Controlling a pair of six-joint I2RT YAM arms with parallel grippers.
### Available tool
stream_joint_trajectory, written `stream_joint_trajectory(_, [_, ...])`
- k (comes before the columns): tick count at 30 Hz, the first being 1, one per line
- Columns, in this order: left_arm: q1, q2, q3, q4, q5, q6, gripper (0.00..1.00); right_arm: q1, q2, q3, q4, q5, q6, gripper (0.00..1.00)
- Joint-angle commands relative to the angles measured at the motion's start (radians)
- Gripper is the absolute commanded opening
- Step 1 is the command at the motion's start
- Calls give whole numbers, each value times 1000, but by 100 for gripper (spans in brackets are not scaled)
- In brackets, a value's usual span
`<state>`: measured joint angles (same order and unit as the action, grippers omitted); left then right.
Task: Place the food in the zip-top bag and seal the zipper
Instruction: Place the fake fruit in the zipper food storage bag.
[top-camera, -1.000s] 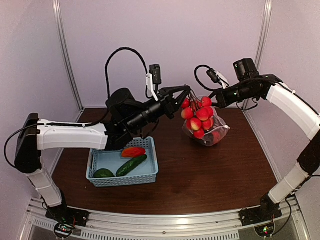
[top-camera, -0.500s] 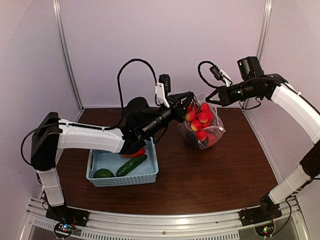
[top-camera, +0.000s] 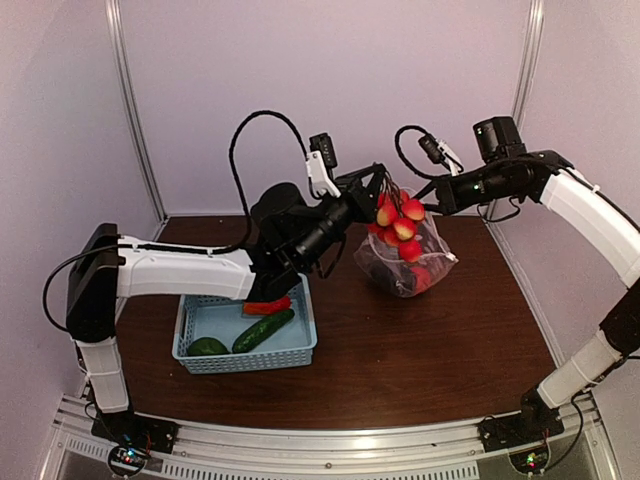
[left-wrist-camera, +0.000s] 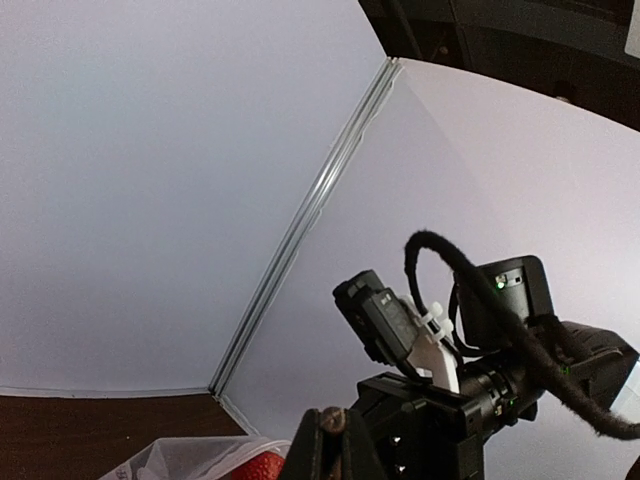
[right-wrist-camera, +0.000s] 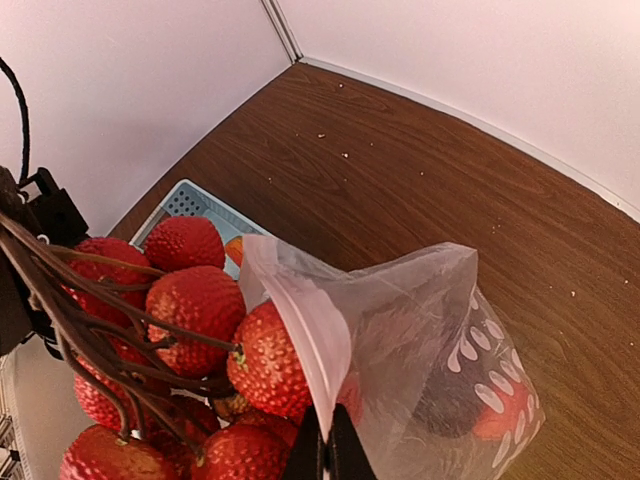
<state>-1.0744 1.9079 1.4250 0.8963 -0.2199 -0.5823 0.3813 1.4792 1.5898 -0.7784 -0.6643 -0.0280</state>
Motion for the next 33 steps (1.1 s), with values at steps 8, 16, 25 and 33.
stream_joint_trajectory(8, [2, 23, 85, -34, -177, -107, 0, 1, -35, 5, 12, -10, 16, 0])
stream_joint_trajectory(16, [-50, 143, 207, -76, -186, 50, 0, -17, -54, 20, 36, -36, 66, 0])
stream_joint_trajectory(25, [-87, 194, 276, -116, -67, 154, 0, -27, -47, 43, 72, -88, 106, 0])
stream_joint_trajectory(33, [-115, 262, 474, -328, 126, 336, 0, -50, -41, 30, 107, -119, 137, 0])
